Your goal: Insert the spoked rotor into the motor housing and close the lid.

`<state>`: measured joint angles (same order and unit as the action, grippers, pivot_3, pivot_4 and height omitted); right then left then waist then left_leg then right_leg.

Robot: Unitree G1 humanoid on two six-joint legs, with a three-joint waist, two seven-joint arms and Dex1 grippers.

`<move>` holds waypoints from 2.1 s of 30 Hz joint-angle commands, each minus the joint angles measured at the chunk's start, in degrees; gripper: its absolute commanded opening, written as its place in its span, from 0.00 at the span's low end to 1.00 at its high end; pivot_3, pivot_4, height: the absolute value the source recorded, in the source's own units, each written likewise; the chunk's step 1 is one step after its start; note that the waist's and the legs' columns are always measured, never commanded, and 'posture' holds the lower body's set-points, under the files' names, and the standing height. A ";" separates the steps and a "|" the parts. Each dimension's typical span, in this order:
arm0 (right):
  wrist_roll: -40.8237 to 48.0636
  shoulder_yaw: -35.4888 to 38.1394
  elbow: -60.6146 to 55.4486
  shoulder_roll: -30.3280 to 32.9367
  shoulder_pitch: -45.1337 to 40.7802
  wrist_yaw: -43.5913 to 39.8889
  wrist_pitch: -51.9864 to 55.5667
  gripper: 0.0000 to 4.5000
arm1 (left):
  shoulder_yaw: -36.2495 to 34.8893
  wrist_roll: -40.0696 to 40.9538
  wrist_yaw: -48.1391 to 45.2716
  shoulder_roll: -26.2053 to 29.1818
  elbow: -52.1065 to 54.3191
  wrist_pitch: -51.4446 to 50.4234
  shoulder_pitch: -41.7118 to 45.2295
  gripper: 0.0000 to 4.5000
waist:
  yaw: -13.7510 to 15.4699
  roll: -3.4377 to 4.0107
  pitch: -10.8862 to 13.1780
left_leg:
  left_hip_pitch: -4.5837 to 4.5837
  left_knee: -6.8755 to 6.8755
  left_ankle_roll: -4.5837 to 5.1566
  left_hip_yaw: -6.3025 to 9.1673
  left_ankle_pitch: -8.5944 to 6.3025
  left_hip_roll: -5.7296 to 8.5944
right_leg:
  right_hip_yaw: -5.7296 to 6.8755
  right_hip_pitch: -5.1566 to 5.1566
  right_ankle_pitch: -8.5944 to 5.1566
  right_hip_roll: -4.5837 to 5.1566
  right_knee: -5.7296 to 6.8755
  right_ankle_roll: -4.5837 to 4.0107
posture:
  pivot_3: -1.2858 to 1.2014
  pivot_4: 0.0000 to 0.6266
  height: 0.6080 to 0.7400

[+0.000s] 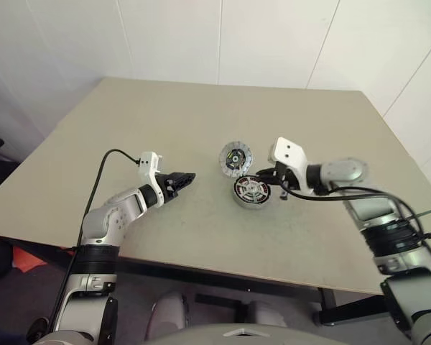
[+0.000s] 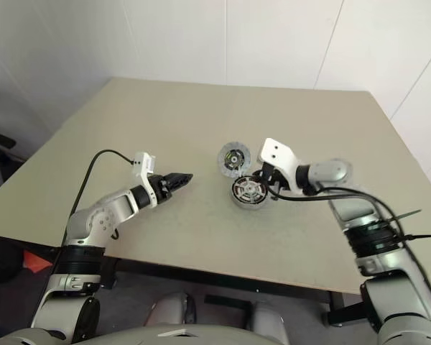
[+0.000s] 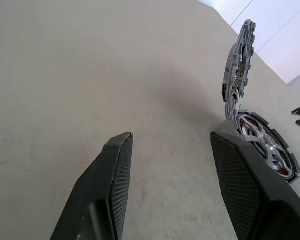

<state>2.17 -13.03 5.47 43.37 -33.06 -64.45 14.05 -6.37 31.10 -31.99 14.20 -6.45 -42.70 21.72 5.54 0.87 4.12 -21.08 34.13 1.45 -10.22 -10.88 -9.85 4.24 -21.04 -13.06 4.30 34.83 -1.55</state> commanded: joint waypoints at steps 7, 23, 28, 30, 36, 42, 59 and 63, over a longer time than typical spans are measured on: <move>-10.22 -11.30 12.26 6.45 -10.20 -17.83 -24.13 0.36 | -0.41 -0.22 -0.97 -0.12 -0.97 2.00 2.86 0.58 | 0.01 -0.01 0.00 | -0.26 0.00 0.27 0.00 -0.17 -0.01 | 0.08 -0.27 0.03 0.00 0.36 -0.06 | 0.52 0.00 1.00; -10.50 -14.41 9.52 4.08 -11.47 -24.28 -35.52 0.65 | -2.20 0.02 1.27 -0.09 1.90 1.57 -1.25 0.58 | 0.00 -0.01 -0.01 | -0.82 0.47 0.34 0.05 -0.20 -0.09 | 0.08 -0.96 -0.06 0.01 0.98 -0.28 | 0.52 0.00 1.00; -11.57 -15.66 8.75 1.52 -10.69 -22.86 -33.15 0.65 | -2.04 -0.06 1.44 -0.26 1.71 1.39 -0.54 0.58 | -0.05 -0.01 -0.01 | -0.78 0.56 0.31 0.05 -0.19 -0.11 | 0.08 -0.92 -0.06 0.01 0.98 -0.27 | 0.52 0.00 1.00; -12.61 -16.16 9.90 0.23 -10.81 -22.11 -32.84 0.65 | -1.52 -0.26 1.14 -0.25 1.78 1.39 -0.38 0.58 | -0.10 -0.01 -0.01 | -0.78 0.59 0.31 0.05 -0.18 -0.12 | 0.08 -0.92 -0.06 0.01 0.99 -0.27 | 0.52 0.00 1.00; -14.35 -16.76 11.67 -0.85 -10.36 -21.24 -33.06 0.65 | -1.08 -0.27 1.08 -0.32 1.82 1.32 -0.31 0.58 | 0.02 -0.01 -0.01 | -0.79 0.60 0.27 0.06 -0.16 -0.13 | 0.09 -0.93 -0.05 0.00 1.03 -0.26 | 0.52 0.00 1.00; -14.73 -16.16 13.08 -1.06 -11.43 -20.94 -33.39 0.65 | -0.73 -0.34 1.10 -0.44 1.90 1.22 -0.57 0.58 | -0.01 -0.01 -0.01 | -0.78 0.60 0.28 0.06 -0.16 -0.12 | 0.09 -0.92 -0.05 0.00 1.07 -0.25 | 0.52 0.00 1.00; -18.26 -17.45 15.87 -3.96 -11.00 -17.22 -33.33 0.13 | -1.04 -0.65 1.29 -0.29 1.27 1.60 -0.50 0.58 | -0.05 -0.03 -0.02 | -0.53 0.64 0.19 0.06 -0.11 -0.15 | 0.09 -0.67 -0.05 0.00 1.05 -0.25 | 0.52 0.00 1.00; -18.81 -17.25 16.91 -4.17 -11.36 -16.40 -34.02 0.00 | -1.02 -0.69 1.36 -0.37 1.21 1.70 -0.56 0.58 | -0.12 -0.08 -0.03 | -0.13 0.57 0.20 0.07 -0.14 -0.15 | 0.09 -0.20 -0.06 -0.01 0.94 -0.24 | 0.52 0.00 1.00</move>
<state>-16.13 -30.09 21.92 39.57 -44.19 -81.40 -19.42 -7.06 30.27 -30.72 13.63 -6.36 -41.72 20.24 5.42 0.80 4.09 -21.16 34.69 1.64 -10.16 -11.01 -10.00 4.33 -21.21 -13.12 4.30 35.76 -1.79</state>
